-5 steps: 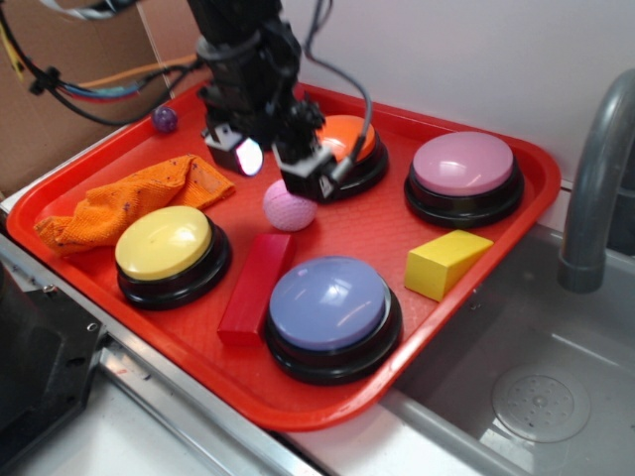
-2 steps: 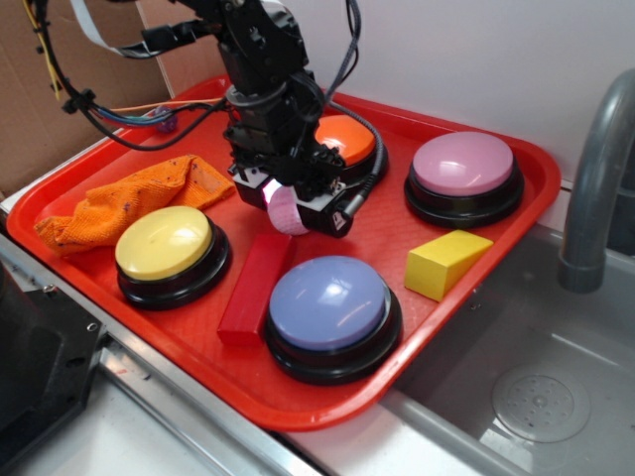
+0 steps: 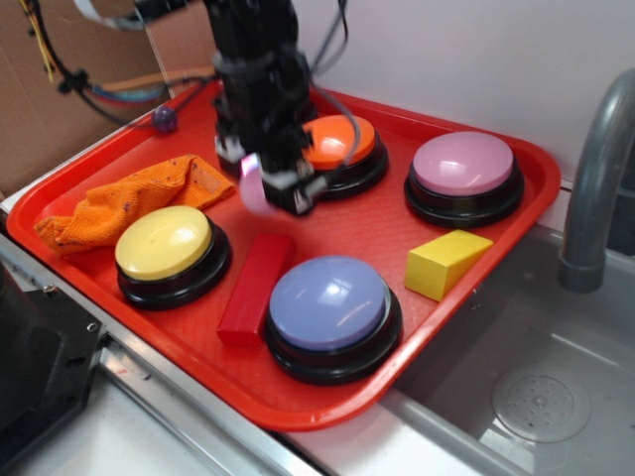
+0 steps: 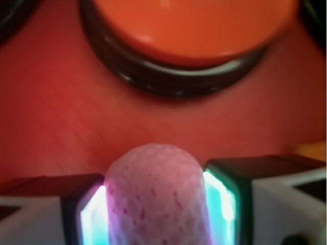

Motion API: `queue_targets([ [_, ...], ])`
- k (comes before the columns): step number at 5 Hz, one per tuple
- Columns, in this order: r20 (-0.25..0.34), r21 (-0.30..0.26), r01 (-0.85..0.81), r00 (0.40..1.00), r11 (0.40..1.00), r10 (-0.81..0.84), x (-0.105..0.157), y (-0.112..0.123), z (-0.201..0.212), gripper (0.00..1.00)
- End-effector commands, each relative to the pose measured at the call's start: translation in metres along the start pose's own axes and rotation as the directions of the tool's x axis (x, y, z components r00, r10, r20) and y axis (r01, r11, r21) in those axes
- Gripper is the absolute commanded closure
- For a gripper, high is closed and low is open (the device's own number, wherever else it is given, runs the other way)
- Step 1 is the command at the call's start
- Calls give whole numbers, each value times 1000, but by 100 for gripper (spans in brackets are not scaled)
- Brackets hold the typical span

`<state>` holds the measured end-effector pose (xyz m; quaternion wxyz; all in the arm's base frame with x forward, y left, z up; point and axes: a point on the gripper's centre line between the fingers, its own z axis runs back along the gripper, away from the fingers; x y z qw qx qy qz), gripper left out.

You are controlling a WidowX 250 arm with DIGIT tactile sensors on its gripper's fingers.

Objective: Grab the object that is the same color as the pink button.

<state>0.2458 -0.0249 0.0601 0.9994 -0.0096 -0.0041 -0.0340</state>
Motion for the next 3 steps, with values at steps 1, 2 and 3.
queue_targets([
  [1, 38, 67, 54, 998, 996, -57, -6, 49, 93, 100],
  [2, -19, 85, 21, 1000, 996, -20, -17, 68, 112, 100],
  [3, 2, 58, -40, 999, 998, 40, -21, 79, 107, 100],
])
